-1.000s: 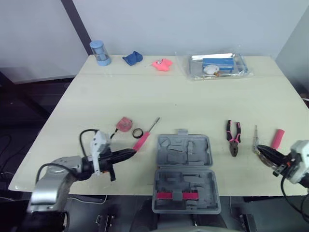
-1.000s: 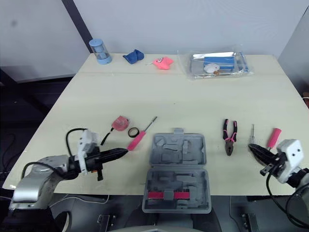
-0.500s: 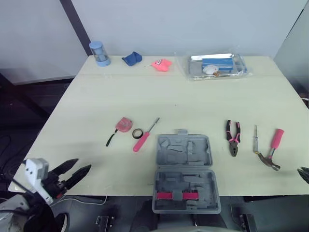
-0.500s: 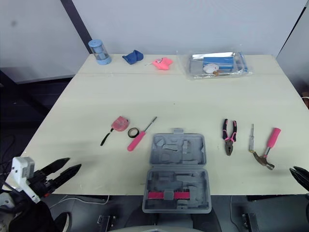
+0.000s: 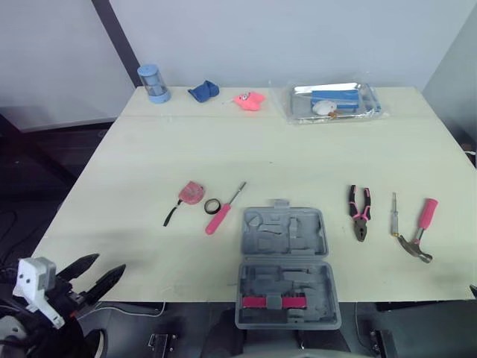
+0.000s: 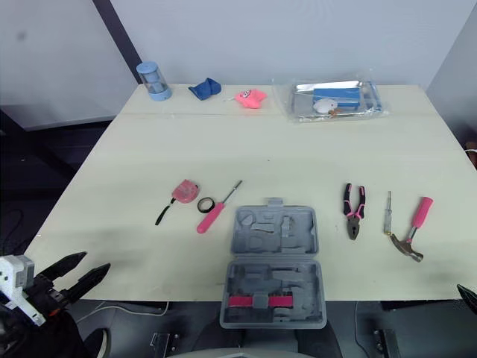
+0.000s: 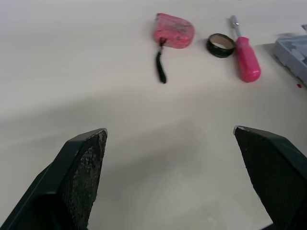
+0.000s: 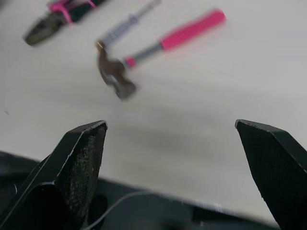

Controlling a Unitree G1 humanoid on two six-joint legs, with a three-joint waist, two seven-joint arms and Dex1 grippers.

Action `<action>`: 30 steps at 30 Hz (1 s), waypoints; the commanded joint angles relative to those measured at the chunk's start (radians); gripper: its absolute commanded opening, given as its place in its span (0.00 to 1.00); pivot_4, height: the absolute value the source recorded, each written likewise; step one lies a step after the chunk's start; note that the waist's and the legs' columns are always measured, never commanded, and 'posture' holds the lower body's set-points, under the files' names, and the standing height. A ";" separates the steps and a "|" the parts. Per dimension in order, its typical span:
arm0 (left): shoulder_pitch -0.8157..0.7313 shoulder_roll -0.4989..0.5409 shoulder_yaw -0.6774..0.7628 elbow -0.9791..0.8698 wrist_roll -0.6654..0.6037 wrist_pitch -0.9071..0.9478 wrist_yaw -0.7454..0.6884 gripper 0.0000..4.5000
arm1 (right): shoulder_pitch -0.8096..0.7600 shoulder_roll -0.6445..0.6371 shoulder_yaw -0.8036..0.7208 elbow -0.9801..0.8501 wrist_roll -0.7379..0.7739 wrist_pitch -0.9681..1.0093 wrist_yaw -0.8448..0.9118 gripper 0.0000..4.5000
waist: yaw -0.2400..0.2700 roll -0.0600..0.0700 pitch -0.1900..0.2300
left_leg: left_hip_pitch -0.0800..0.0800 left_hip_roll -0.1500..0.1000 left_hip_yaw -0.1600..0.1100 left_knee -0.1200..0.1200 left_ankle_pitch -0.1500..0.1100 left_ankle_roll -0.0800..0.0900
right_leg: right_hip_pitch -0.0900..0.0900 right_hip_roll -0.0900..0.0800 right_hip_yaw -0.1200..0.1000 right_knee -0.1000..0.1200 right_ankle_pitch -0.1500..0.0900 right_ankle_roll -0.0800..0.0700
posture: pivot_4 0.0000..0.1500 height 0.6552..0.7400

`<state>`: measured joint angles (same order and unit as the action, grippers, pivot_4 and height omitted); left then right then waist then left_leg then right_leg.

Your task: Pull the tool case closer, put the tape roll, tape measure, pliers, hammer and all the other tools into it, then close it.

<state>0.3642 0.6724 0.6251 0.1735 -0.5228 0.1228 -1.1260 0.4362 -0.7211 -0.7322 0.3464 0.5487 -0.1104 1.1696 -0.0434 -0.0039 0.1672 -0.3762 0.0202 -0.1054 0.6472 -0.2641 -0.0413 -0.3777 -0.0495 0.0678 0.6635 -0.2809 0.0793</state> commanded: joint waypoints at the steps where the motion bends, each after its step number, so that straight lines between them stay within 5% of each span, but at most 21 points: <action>1: -0.024 0.066 -0.043 -0.028 0.062 -0.041 -0.010 1.00 | -0.010 -0.001 0.012 -0.169 0.069 0.066 0.003 0.99 | 0.000 0.000 0.000 | 0.000 0.000 0.000 0.000 0.000 0.000 | 0.000 0.000 0.000 0.000 0.000 0.000 | 1.00 1.00; 6: -0.133 0.203 -0.177 -0.044 0.157 -0.036 -0.045 1.00 | -0.038 0.018 0.104 -0.397 0.135 0.138 0.039 0.99 | 0.005 0.000 0.000 | -0.001 0.000 -0.001 0.000 0.000 0.000 | 0.000 0.000 -0.001 0.000 0.000 0.000 | 1.00 1.00; 19: -0.558 0.494 -0.625 -0.009 0.479 -0.150 -0.271 1.00 | -0.251 -0.009 0.365 -0.631 0.181 0.263 0.092 0.99 | 0.002 0.001 0.004 | -0.002 0.000 -0.002 -0.001 0.000 0.000 | -0.001 0.001 -0.002 0.000 0.000 0.000 | 1.00 1.00; 30: -1.001 0.373 -0.997 0.071 0.811 -0.162 -0.383 1.00 | -0.375 -0.026 0.437 -0.536 0.121 0.207 0.189 0.99 | 0.002 0.000 0.006 | -0.004 0.000 -0.004 0.000 0.000 0.000 | -0.002 0.001 -0.003 0.000 0.000 0.000 | 1.00 1.00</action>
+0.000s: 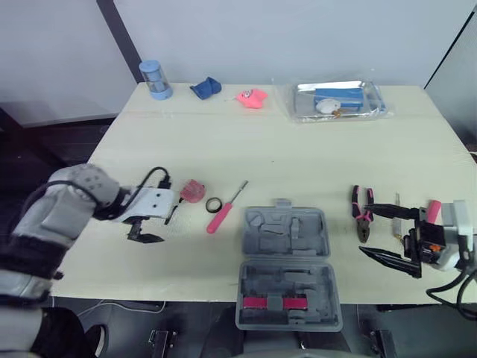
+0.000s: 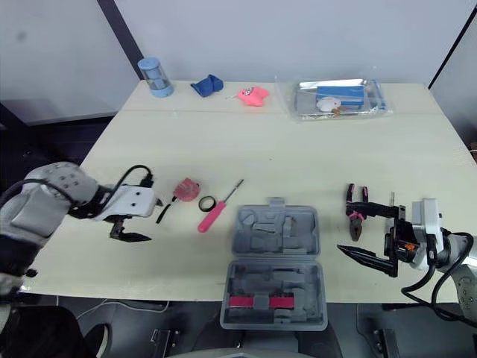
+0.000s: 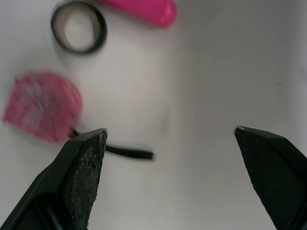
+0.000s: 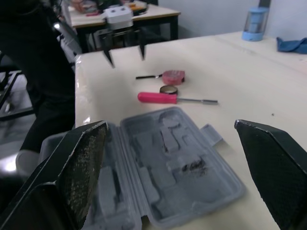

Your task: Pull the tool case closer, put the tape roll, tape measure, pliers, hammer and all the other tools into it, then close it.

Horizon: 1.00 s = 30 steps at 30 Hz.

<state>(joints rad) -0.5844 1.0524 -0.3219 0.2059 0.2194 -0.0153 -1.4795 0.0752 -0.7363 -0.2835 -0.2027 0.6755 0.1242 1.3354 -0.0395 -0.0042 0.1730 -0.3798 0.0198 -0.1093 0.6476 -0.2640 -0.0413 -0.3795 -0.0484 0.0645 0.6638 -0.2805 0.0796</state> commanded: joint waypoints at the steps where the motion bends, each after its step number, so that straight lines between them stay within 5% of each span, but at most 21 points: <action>1: -0.087 -0.028 -0.074 0.059 0.093 -0.032 -0.033 1.00 | -0.018 -0.012 -0.012 0.022 -0.010 -0.033 0.028 0.99 | -0.004 0.000 0.000 | 0.000 0.000 0.000 0.000 0.000 0.000 | 0.000 0.000 0.000 0.000 0.000 0.000 | 1.00 1.00; 11: -0.310 -0.233 -0.217 0.276 0.235 -0.134 -0.012 1.00 | -0.033 -0.022 -0.029 0.051 -0.016 -0.050 0.048 0.99 | -0.003 -0.001 0.001 | 0.000 0.000 -0.001 0.001 0.000 0.000 | 0.000 0.000 0.000 0.001 0.000 0.000 | 1.00 1.00; 29: -0.373 -0.351 -0.297 0.518 0.353 -0.332 0.084 1.00 | -0.024 -0.016 -0.030 0.046 -0.037 -0.090 0.050 0.99 | -0.002 -0.003 0.002 | -0.001 -0.001 -0.002 0.002 0.000 0.000 | 0.000 0.000 -0.001 0.001 0.000 0.000 | 1.00 1.00; 30: -0.381 -0.367 -0.303 0.548 0.365 -0.355 0.109 0.91 | -0.022 -0.015 -0.029 0.042 -0.034 -0.090 0.051 1.00 | -0.002 -0.003 0.002 | -0.001 -0.001 -0.003 0.002 0.000 0.000 | 0.000 0.000 -0.001 0.001 0.000 0.000 | 1.00 1.00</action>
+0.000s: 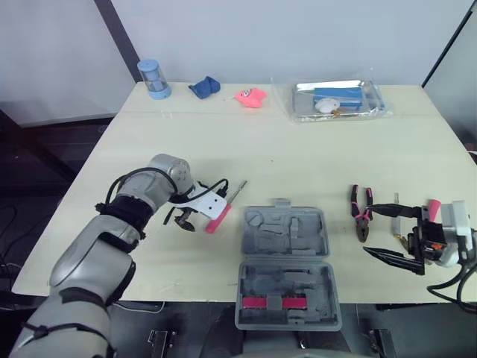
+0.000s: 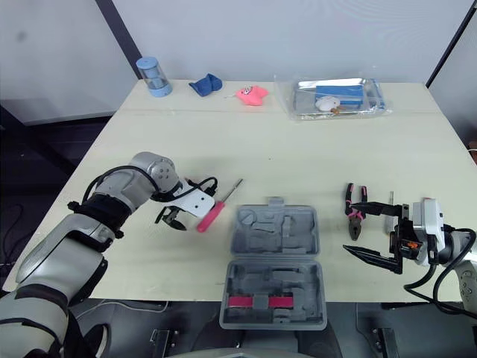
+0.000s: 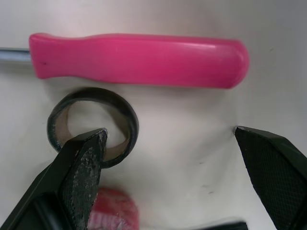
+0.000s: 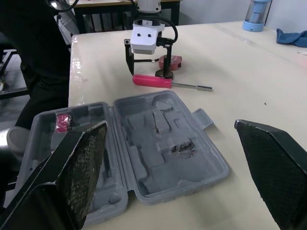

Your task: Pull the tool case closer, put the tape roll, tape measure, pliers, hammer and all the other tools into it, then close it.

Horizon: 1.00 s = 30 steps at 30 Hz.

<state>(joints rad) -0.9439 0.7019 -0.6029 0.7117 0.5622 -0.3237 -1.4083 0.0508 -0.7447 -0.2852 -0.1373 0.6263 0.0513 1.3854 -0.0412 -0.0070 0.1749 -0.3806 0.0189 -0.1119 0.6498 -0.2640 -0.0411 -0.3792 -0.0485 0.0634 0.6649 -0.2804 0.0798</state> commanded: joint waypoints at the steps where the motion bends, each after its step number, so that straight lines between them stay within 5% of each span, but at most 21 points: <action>1: -0.026 -0.028 -0.026 0.065 0.031 -0.065 0.056 0.89 | 0.004 -0.005 -0.026 -0.026 0.017 -0.017 0.002 1.00 | 0.001 0.000 0.000 | 0.000 0.000 0.000 0.000 0.000 0.000 | 0.000 0.000 0.000 0.000 0.000 0.000 | 1.00 1.00; 11: -0.071 -0.038 -0.034 0.155 0.075 -0.141 0.057 0.02 | 0.035 -0.004 -0.022 -0.054 0.023 -0.018 0.009 1.00 | 0.003 0.004 -0.002 | 0.002 -0.001 0.000 0.001 0.000 0.000 | 0.001 0.000 0.000 0.004 0.000 0.000 | 1.00 1.00; 20: -0.067 0.058 0.058 -0.128 -0.056 0.055 -0.186 0.02 | 0.031 -0.005 -0.020 -0.042 0.023 -0.020 0.011 1.00 | -0.002 0.000 0.001 | 0.000 -0.001 -0.002 0.001 0.000 0.000 | 0.000 0.000 -0.001 0.004 0.000 0.000 | 1.00 1.00; 30: -0.016 0.092 0.021 -0.508 -0.367 0.513 -0.206 0.02 | 0.016 -0.021 -0.045 0.012 0.022 -0.030 0.033 1.00 | -0.002 0.000 0.001 | 0.000 -0.001 -0.002 0.002 0.000 0.000 | 0.000 0.000 -0.001 0.004 0.000 0.000 | 1.00 1.00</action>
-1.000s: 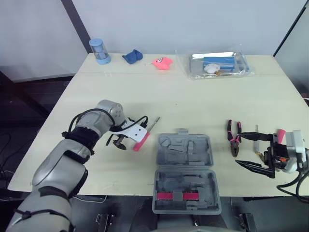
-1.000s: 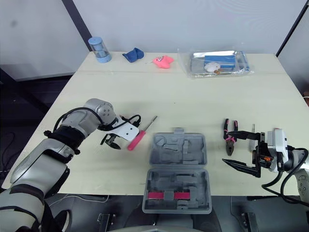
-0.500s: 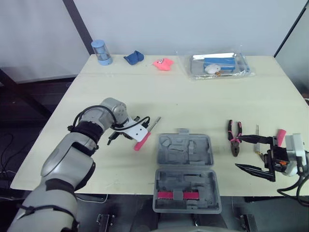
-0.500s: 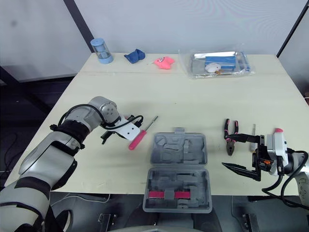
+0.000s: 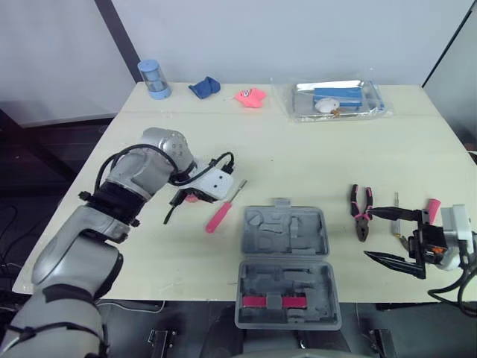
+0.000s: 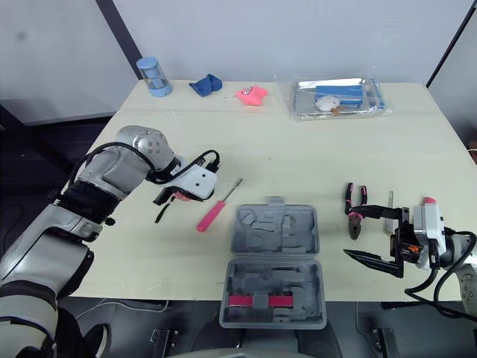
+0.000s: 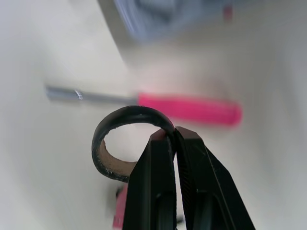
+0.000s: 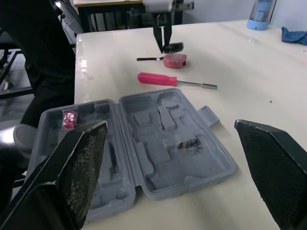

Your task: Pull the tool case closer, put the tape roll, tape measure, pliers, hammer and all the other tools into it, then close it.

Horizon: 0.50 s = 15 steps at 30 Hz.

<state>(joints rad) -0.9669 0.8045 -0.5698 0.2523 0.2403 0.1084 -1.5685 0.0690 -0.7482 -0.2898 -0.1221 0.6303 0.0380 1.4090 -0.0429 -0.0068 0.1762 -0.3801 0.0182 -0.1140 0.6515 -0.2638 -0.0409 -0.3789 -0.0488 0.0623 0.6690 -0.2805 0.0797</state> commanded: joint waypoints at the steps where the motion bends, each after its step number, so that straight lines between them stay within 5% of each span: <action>1: 0.010 -0.021 -0.017 -0.063 -0.059 0.116 -0.046 0.02 | 0.001 -0.019 -0.045 -0.001 0.018 -0.018 0.012 1.00 | 0.000 0.000 0.000 | 0.000 0.000 0.000 0.000 0.000 0.000 | 0.000 0.000 0.000 0.000 0.000 0.000 | 1.00 1.00; 15: 0.034 -0.231 -0.078 -0.053 -0.072 0.320 -0.002 0.02 | 0.025 -0.035 -0.082 0.007 0.019 -0.019 0.019 1.00 | 0.000 0.000 0.000 | 0.000 0.000 0.000 0.000 0.000 0.000 | 0.000 0.000 0.000 0.000 0.000 0.000 | 1.00 1.00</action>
<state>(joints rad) -0.9166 0.5783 -0.6408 0.1919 0.1662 0.4198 -1.5622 0.0958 -0.7672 -0.3333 -0.1002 0.6298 0.0301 1.4236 -0.0427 -0.0070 0.1762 -0.3801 0.0181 -0.1137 0.6520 -0.2637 -0.0410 -0.3788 -0.0487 0.0624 0.6690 -0.2805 0.0797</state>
